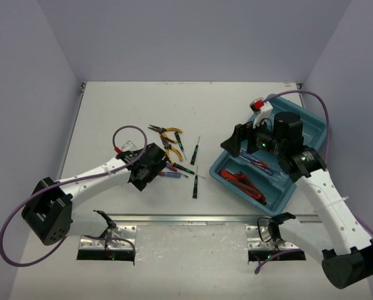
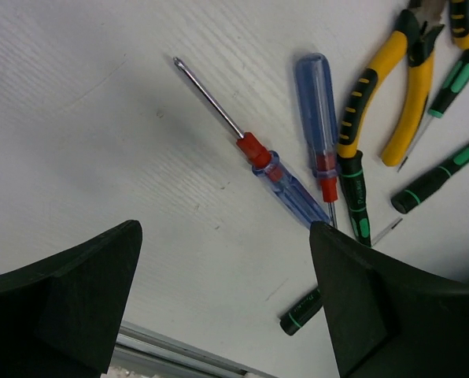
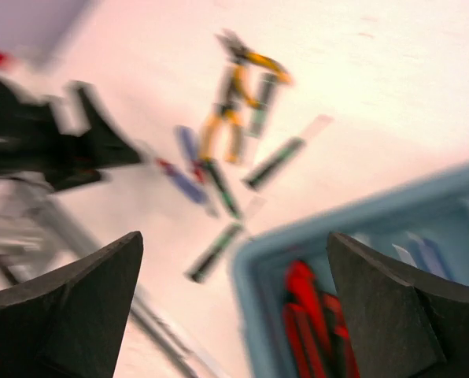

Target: Sort the tools into containers

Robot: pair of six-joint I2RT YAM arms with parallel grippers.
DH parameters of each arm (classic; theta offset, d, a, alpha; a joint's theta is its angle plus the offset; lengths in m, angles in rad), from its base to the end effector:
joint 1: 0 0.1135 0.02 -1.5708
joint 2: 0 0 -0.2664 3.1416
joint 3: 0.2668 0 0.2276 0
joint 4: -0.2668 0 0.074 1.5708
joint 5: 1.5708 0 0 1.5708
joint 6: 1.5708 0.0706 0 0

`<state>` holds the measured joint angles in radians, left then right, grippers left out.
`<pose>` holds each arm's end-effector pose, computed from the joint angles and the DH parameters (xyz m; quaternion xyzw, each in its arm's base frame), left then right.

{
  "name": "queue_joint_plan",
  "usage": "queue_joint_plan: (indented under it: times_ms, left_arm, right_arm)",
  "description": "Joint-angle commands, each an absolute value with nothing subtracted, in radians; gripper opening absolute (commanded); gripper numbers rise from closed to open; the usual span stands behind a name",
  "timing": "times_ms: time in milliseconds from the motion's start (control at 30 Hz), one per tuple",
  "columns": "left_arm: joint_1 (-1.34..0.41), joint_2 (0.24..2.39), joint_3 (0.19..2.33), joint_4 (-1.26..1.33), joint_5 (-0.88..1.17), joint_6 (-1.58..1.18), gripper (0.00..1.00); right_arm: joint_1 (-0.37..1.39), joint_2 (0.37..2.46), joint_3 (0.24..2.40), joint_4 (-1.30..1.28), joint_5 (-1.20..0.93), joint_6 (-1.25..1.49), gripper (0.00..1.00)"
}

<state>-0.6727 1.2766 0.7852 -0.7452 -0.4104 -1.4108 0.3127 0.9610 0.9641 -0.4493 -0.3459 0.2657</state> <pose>0.1819 -0.1089 0.1867 -0.3798 0.8882 -0.0392 0.2556 0.1957 0.0884 0.3320 -0.1113 0.8310 0.2893 0.4619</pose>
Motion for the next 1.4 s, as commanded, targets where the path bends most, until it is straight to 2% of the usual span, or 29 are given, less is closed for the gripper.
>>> queue_joint_plan:
  times_ms: [0,67,200,400,767,900,967,1033,1133,1200,1367]
  left_arm:
    - [-0.666,1.396,0.882,-0.741,-0.419,-1.52,0.83]
    - [-0.664,1.469,0.926,-0.759,-0.405,-1.522,0.79]
    - [-0.666,1.566,0.986,-0.764,-0.387,-1.52,0.74]
    - [-0.666,1.743,1.085,-0.839,-0.369,-1.534,0.62]
    - [-0.674,1.784,1.064,-0.782,-0.359,-1.524,0.59]
    - [-0.674,1.779,1.053,-0.781,-0.361,-1.522,0.49]
    - [-0.674,1.76,1.037,-0.781,-0.363,-1.525,0.35]
    - [-0.674,1.713,1.01,-0.771,-0.361,-1.527,0.17]
    - [-0.676,1.658,0.956,-0.76,-0.361,-1.528,0.06]
    - [-0.688,1.585,0.92,-0.748,-0.371,-1.52,0.0]
    - [-0.81,1.409,0.836,-0.659,-0.444,-1.479,0.0]
  right_arm:
    - [0.316,0.975,0.825,-0.154,-0.712,0.613,0.99]
    - [0.317,0.979,0.804,-0.134,-0.708,0.634,0.99]
    - [0.316,0.994,0.847,-0.27,-0.606,0.571,0.99]
    - [0.316,0.91,0.807,-0.313,-0.546,0.516,0.99]
    - [0.316,0.9,0.809,-0.343,-0.533,0.45,0.99]
    - [0.316,0.899,0.797,-0.331,-0.537,0.451,0.99]
    - [0.316,0.899,0.793,-0.325,-0.546,0.451,0.99]
    - [0.316,0.896,0.779,-0.308,-0.563,0.453,0.99]
    - [0.318,0.903,0.769,-0.293,-0.621,0.458,0.99]
    - [0.323,0.914,0.757,-0.274,-0.679,0.462,0.99]
    - [0.465,0.963,0.713,-0.187,-0.668,0.504,0.97]
